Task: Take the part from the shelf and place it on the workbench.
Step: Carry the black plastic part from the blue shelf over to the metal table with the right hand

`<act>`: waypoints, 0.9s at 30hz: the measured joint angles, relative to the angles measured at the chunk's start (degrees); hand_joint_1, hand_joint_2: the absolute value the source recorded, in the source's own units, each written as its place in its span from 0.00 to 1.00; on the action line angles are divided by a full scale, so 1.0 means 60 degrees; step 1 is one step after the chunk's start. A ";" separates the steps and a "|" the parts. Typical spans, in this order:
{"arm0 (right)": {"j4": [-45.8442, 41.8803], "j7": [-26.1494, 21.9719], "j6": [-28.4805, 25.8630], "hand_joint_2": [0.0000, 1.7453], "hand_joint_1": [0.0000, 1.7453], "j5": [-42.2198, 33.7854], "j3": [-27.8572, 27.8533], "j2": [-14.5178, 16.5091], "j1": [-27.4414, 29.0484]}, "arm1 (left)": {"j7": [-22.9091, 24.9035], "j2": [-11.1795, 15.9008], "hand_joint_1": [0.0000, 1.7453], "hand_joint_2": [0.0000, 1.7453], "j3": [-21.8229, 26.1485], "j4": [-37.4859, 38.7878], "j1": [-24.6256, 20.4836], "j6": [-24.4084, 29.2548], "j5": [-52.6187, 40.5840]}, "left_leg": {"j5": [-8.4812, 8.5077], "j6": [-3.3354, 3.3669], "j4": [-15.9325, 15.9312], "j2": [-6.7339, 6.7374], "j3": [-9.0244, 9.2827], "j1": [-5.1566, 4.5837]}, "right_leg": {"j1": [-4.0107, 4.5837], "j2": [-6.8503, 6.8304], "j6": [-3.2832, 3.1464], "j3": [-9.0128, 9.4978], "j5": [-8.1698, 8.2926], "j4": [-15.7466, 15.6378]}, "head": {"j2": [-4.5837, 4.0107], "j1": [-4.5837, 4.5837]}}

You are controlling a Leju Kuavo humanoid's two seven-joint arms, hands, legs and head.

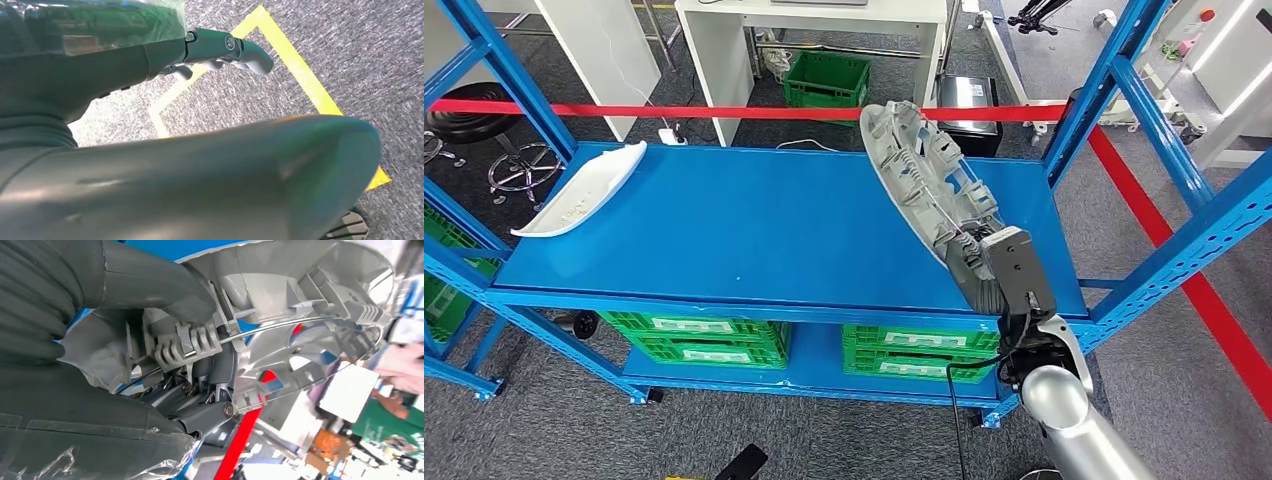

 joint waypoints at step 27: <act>-0.3149 -0.1324 0.1144 1.00 1.00 -0.1657 0.0706 -0.0182 0.0061 | -0.0281 0.0024 0.00 0.00 0.0000 -0.0048 0.0017 0.0030 0.0233 | 0.0000 0.0000 -0.0008 0.0000 -0.0009 -0.0002 | -0.0003 -0.0001 0.0002 -0.0012 -0.0002 0.0000 | 0.0000 0.0001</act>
